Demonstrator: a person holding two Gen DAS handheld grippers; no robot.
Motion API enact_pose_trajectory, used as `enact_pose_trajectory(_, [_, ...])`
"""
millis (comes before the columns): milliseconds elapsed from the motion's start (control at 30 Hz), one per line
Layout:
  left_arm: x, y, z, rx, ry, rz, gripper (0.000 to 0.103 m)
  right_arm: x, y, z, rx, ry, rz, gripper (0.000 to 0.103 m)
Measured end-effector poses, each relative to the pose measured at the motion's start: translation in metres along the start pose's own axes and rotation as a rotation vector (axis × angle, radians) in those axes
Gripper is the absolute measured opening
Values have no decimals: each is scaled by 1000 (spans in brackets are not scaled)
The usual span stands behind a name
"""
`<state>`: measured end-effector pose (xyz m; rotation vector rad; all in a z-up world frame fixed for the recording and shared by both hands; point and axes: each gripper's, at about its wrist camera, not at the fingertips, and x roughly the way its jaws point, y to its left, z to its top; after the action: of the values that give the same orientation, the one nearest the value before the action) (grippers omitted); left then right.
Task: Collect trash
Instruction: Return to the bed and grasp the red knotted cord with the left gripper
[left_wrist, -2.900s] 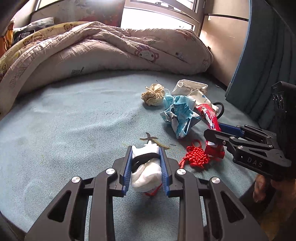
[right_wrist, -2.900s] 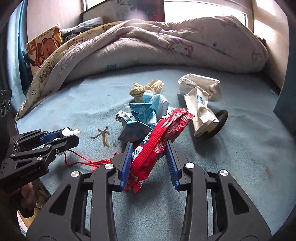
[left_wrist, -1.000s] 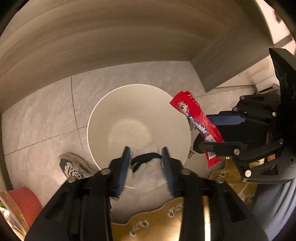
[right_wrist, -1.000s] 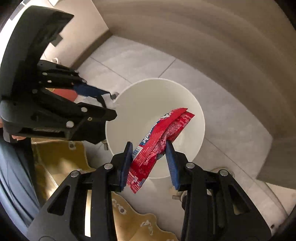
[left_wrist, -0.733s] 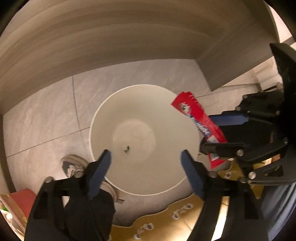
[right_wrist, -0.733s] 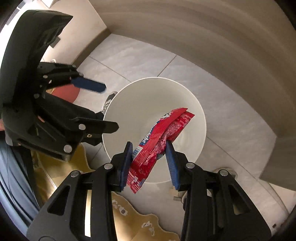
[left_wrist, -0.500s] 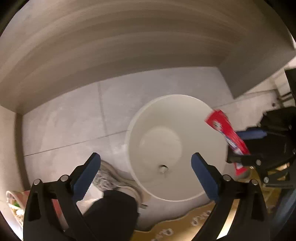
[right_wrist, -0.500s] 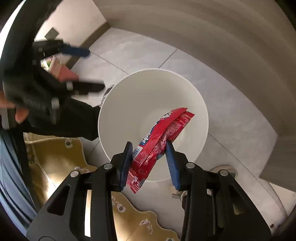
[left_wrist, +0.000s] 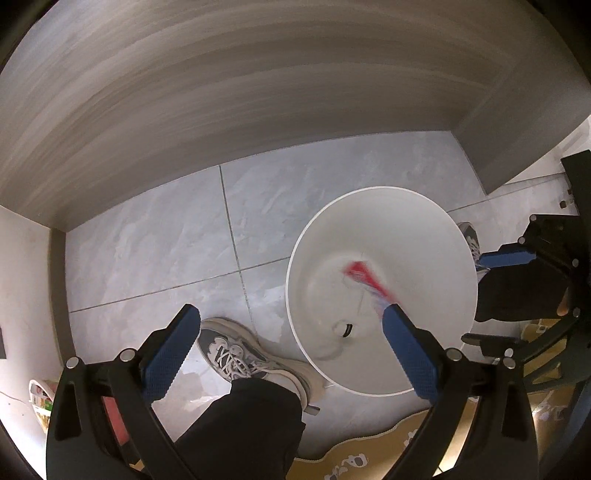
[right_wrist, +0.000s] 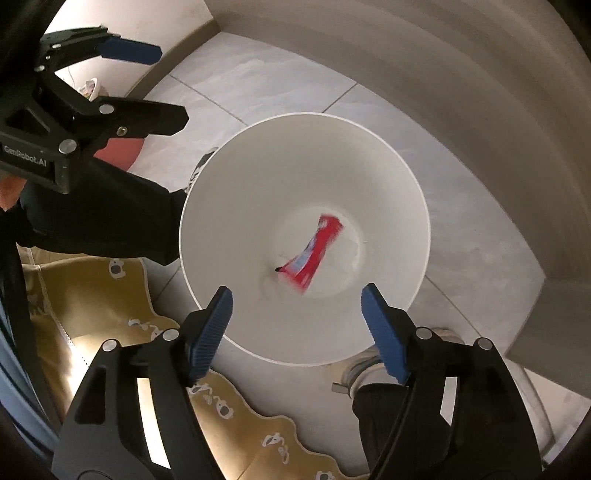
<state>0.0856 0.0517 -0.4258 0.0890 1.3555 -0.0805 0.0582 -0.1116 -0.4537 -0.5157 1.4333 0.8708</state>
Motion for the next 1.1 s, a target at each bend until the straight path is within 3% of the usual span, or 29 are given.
enact_pose_trajectory(167, [-17, -2, -3, -16, -37, -19, 97, -23, 2, -5, 9, -35, -23, 69])
enact_pose_trajectory(300, [-58, -7, -5, -18, -109, -66, 97, -66, 19, -5, -35, -114, -66, 71])
enact_pose_trajectory(433, [-133, -25, -13, 56, -262, -94, 97, -158, 50, -17, -117, -400, -213, 87])
enact_pose_trajectory(500, [-173, -36, -16, 100, -333, -90, 97, -216, 54, -30, -88, -548, -215, 95])
enact_pose_trajectory(600, [-238, -50, -6, 150, -446, -81, 97, -297, 48, -48, -16, -716, -215, 98])
enact_pose_trajectory(733, [-314, -63, 31, 163, -576, -65, 97, -395, 33, -58, 31, -881, -324, 98])
enact_pose_trajectory(867, [-365, -73, 91, 110, -642, -130, 97, -457, 7, -60, 146, -938, -468, 98])
enact_pose_trajectory(1000, [-379, -95, 153, 114, -656, -155, 97, -480, -31, -61, 244, -968, -444, 98])
enact_pose_trajectory(1100, [-372, -110, 194, 91, -621, -179, 97, -485, -48, -55, 270, -952, -421, 98])
